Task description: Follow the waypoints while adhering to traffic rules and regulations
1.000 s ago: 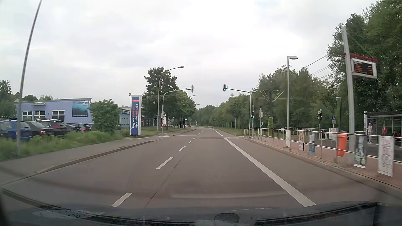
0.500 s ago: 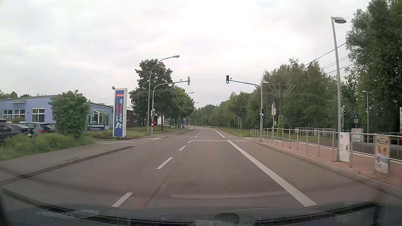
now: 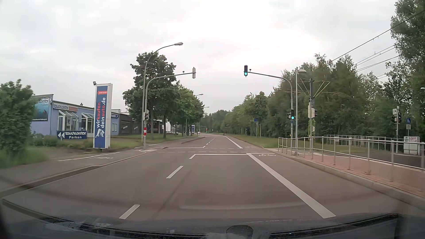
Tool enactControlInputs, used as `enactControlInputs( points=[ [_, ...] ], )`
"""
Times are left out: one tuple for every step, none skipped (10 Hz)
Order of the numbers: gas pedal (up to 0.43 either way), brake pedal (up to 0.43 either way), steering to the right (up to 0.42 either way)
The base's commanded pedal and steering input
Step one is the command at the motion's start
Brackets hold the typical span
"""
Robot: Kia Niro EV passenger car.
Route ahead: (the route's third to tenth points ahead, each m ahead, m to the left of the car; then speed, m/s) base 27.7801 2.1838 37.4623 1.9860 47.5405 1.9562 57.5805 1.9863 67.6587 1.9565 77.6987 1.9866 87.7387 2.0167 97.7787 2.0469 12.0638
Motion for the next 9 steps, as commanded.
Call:
enactControlInputs(
  points=[
    [0.087,0.000,0.002],
    [0.087,0.000,0.002],
    [0.087,0.000,0.002],
    [0.087,0.000,0.002],
    [0.087,0.000,0.002],
    [0.087,0.000,0.002],
    [0.087,0.000,0.002],
    [0.087,0.000,0.002],
    [0.087,0.000,0.002]
  ],
)
